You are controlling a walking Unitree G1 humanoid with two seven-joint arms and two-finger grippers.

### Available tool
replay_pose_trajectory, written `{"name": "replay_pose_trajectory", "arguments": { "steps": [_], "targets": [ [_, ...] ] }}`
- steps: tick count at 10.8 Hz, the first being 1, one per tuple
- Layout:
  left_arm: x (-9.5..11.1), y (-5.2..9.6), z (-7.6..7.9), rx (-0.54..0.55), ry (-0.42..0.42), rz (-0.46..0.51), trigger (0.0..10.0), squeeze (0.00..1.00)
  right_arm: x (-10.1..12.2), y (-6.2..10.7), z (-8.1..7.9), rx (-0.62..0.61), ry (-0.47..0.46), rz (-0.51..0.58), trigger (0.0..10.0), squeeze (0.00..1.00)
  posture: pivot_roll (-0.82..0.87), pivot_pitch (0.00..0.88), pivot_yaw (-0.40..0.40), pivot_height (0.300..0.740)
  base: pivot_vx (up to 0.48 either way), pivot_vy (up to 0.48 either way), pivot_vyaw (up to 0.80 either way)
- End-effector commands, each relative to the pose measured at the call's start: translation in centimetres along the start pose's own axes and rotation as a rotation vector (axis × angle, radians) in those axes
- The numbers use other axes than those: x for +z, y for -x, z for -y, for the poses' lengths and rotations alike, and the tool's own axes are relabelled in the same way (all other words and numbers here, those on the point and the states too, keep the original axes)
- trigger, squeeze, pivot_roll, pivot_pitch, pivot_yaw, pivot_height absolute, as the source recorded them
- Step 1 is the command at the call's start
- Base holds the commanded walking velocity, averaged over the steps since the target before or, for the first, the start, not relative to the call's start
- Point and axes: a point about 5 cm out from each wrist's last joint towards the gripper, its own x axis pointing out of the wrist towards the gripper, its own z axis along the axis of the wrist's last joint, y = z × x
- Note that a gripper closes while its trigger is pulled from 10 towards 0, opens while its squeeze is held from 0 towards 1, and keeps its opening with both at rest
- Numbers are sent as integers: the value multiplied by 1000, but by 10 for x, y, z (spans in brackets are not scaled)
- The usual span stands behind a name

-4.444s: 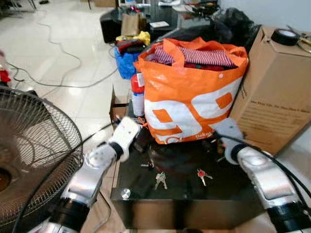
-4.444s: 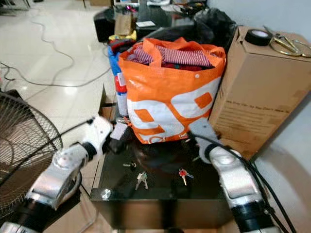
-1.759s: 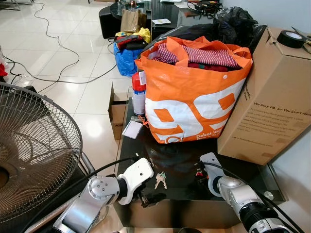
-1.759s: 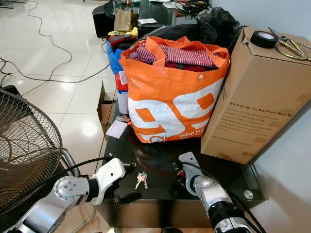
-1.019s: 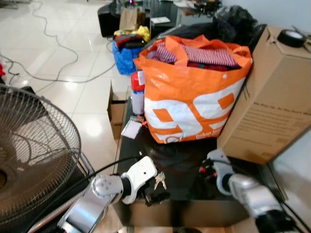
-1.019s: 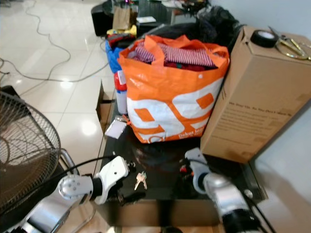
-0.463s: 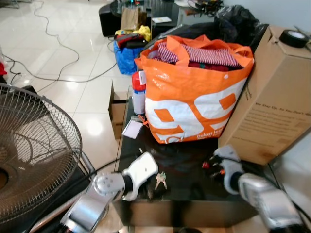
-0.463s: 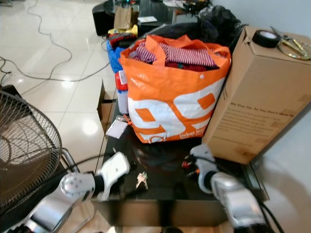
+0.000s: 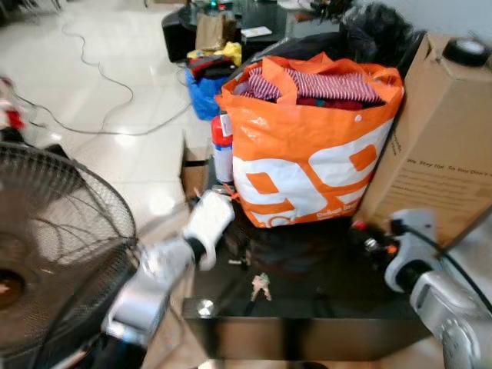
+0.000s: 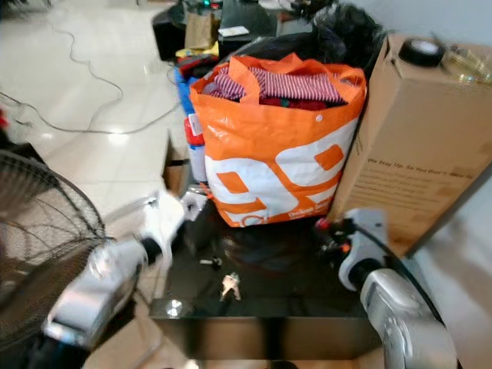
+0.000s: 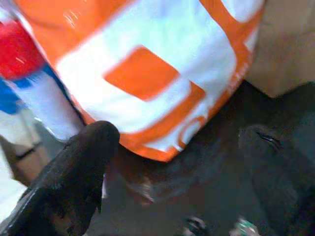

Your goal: Hang keys on a hook

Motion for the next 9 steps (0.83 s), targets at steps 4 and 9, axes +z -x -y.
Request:
{"name": "replay_pose_trajectory", "arguments": {
  "steps": [4, 9],
  "targets": [
    [7, 7, -13, 97, 19, 35, 10000, 20, 18, 19, -6, -173, 23, 129, 10000, 0, -201, 0, 82, 740, -126, 0, 0],
    [3, 2, -26, 194, 57, 49, 10000, 27, 8, 1, -15, -256, 106, 152, 10000, 0, -174, 0, 88, 740, 0, 0, 0]
  ]
}}
